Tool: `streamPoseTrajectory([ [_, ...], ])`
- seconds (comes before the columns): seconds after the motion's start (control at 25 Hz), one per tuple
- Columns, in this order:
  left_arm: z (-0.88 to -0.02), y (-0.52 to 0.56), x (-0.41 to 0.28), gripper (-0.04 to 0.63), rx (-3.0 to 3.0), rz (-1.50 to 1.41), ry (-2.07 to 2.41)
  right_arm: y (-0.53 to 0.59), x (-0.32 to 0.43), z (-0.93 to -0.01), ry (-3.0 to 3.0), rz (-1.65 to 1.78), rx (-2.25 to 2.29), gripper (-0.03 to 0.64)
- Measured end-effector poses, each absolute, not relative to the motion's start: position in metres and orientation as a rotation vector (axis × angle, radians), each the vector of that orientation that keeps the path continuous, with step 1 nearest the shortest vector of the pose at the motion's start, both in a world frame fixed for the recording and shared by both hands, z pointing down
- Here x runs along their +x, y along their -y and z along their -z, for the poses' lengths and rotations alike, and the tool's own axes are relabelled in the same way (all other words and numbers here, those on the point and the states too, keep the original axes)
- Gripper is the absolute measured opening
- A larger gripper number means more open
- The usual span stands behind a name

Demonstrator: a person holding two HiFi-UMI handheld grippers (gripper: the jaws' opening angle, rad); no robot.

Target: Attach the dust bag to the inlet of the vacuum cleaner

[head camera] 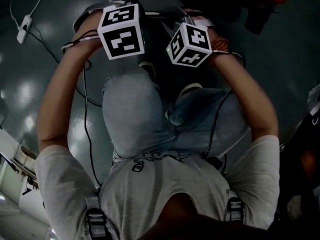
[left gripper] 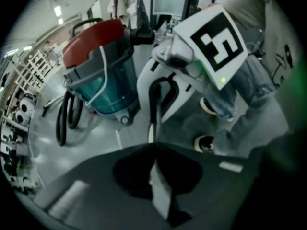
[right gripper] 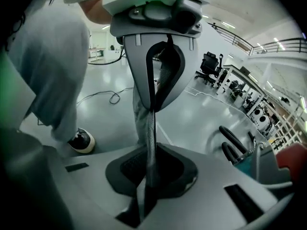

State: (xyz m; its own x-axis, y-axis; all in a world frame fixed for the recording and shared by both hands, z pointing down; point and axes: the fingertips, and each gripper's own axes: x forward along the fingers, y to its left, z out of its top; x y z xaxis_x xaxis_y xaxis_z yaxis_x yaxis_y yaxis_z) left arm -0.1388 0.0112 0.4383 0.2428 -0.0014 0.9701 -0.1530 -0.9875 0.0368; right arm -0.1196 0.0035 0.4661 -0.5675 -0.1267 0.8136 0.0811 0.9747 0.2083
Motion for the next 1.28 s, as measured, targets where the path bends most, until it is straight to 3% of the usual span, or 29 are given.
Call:
streamPoseTrajectory([
  [0.44, -0.320, -0.035, -0.017, 0.017, 2.463, -1.823, -0.221, -0.035, 0.002, -0.355, 2.192, 0.017, 0.111, 0.037],
  [0.84, -0.313, -0.009, 0.108, 0.017, 2.690, -1.808, -0.239, -0.009, 0.135, -0.337, 2.004, 0.041, 0.393, 0.034],
  [1.28, -0.317, 0.045, 0.141, 0.017, 2.778, -1.848, 0.026, 0.047, 0.167, -0.345, 1.962, 0.078, 0.512, 0.036],
])
